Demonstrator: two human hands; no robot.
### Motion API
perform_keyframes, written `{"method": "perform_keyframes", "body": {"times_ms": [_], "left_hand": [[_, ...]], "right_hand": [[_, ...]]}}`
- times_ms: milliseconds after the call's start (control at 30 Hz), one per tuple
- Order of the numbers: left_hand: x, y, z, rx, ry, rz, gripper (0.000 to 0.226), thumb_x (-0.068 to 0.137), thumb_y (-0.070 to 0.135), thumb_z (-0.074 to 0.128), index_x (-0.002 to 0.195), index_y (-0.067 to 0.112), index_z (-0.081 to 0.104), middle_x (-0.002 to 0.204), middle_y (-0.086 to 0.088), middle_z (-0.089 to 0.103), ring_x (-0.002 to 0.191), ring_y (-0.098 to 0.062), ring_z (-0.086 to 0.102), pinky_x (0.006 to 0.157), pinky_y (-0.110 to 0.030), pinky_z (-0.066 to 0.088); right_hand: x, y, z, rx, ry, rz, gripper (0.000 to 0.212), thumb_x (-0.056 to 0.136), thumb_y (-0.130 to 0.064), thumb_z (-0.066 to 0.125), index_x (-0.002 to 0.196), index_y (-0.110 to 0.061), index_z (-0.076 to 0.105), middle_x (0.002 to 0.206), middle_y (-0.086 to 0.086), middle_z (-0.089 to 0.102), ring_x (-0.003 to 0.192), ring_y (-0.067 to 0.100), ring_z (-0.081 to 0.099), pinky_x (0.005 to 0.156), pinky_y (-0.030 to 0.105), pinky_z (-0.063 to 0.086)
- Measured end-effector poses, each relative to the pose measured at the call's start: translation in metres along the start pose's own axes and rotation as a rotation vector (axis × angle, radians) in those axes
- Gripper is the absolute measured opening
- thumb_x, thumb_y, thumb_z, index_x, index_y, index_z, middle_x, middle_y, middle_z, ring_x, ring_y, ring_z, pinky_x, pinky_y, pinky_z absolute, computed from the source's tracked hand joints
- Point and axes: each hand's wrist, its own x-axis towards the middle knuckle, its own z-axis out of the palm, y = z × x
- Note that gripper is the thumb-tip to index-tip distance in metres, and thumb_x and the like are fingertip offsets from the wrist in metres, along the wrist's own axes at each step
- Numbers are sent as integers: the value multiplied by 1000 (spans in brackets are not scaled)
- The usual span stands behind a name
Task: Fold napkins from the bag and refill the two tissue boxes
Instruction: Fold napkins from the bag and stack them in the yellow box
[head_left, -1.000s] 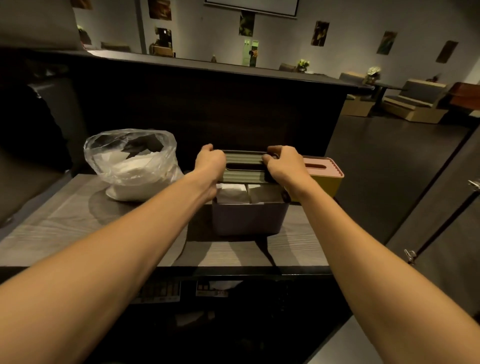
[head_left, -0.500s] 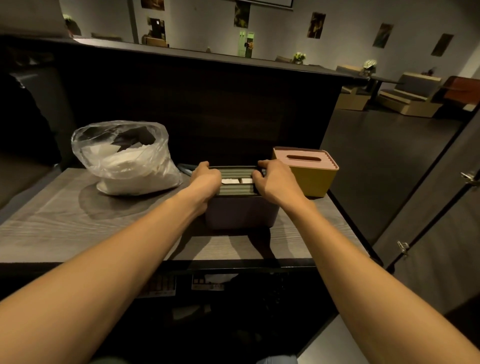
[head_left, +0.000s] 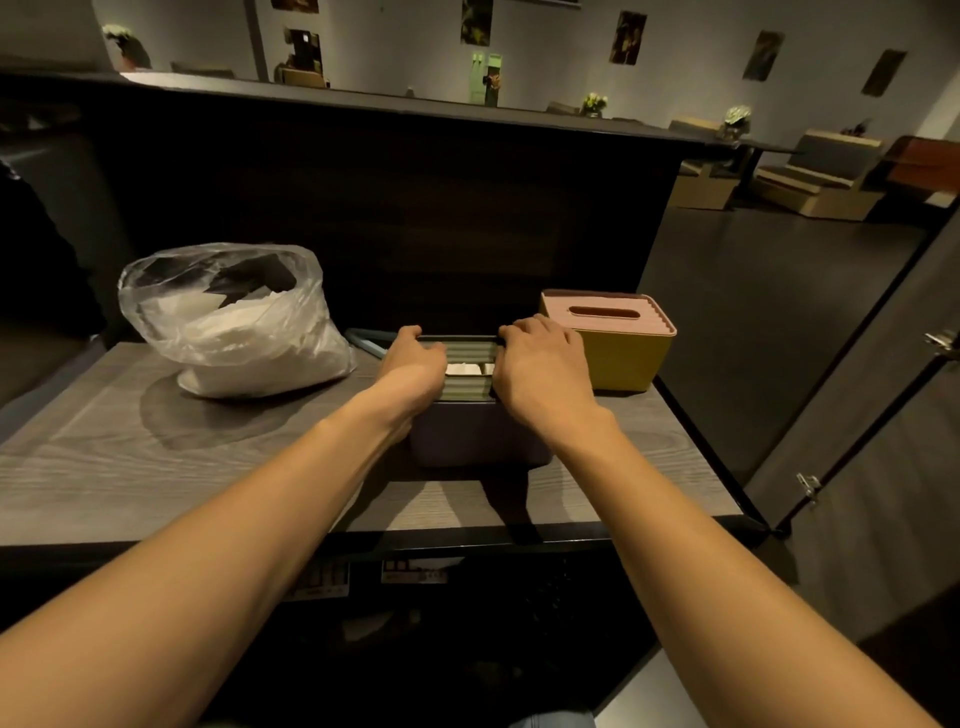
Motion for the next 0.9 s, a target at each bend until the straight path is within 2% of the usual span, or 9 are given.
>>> {"method": "perform_keyframes", "body": {"times_ms": [100, 233, 333, 400, 500, 567, 667, 800, 900], "left_hand": [[-8, 8, 23, -24, -24, -6, 55, 109, 28, 46, 160, 19, 28, 158, -13, 39, 130, -31, 54, 105, -42, 48], [-18, 25, 64, -66, -1, -82, 55, 107, 29, 50, 155, 10, 32, 158, -14, 30, 138, -36, 44, 108, -43, 41], [-30, 39, 101, -70, -83, -54, 52, 106, 30, 51, 151, 12, 32, 153, -13, 28, 139, -34, 38, 111, -46, 37], [-36, 48, 118, -20, -102, 43, 52, 104, 31, 53, 149, 15, 33, 152, -11, 25, 139, -32, 32, 114, -44, 33], [-23, 61, 121, 163, -48, 432, 48, 104, 38, 50, 147, 20, 42, 158, -4, 27, 146, -26, 24, 121, -44, 18], [-1, 70, 112, 340, -214, 650, 50, 108, 42, 37, 154, 24, 42, 163, 0, 35, 152, -20, 25, 121, -44, 12], [27, 74, 97, 665, -413, 723, 57, 108, 56, 20, 156, 31, 39, 163, 2, 40, 150, -22, 32, 118, -50, 14], [47, 69, 73, 943, -322, 824, 61, 106, 61, 24, 155, 28, 40, 159, -7, 37, 142, -30, 37, 116, -55, 21], [60, 56, 47, 1075, -264, 868, 54, 106, 53, 40, 154, 28, 42, 156, -10, 31, 138, -30, 39, 114, -51, 30]], "right_hand": [[-8, 6, -3, 128, -12, 45, 46, 104, -37, 49, 144, -15, 57, 144, 7, 54, 132, 27, 50, 106, 40, 41], [-18, 46, -13, 249, 53, 137, 45, 99, -41, 60, 137, -18, 66, 136, 2, 55, 124, 23, 55, 101, 35, 45], [-24, 85, -29, 225, 53, 159, 41, 99, -38, 63, 135, -19, 69, 140, 2, 57, 129, 25, 56, 107, 38, 45], [-27, 106, -38, 217, 56, 167, 39, 99, -36, 64, 135, -20, 70, 146, 2, 56, 132, 25, 55, 110, 39, 45], [-27, 120, -41, 196, 90, 168, 36, 100, -35, 62, 134, -26, 71, 149, 1, 56, 131, 26, 57, 108, 38, 45], [-27, 121, -38, 171, 102, 172, 36, 100, -36, 59, 134, -30, 71, 149, 1, 55, 128, 29, 58, 105, 38, 46], [-27, 121, -36, 150, 96, 187, 38, 101, -38, 55, 136, -29, 69, 146, 2, 56, 126, 30, 58, 103, 39, 46], [-26, 123, -37, 141, 87, 191, 41, 104, -42, 53, 139, -24, 66, 134, 2, 57, 119, 27, 59, 96, 38, 48], [-24, 124, -35, 150, 84, 183, 42, 104, -43, 53, 139, -23, 66, 133, 2, 57, 119, 27, 59, 93, 37, 47]]}}
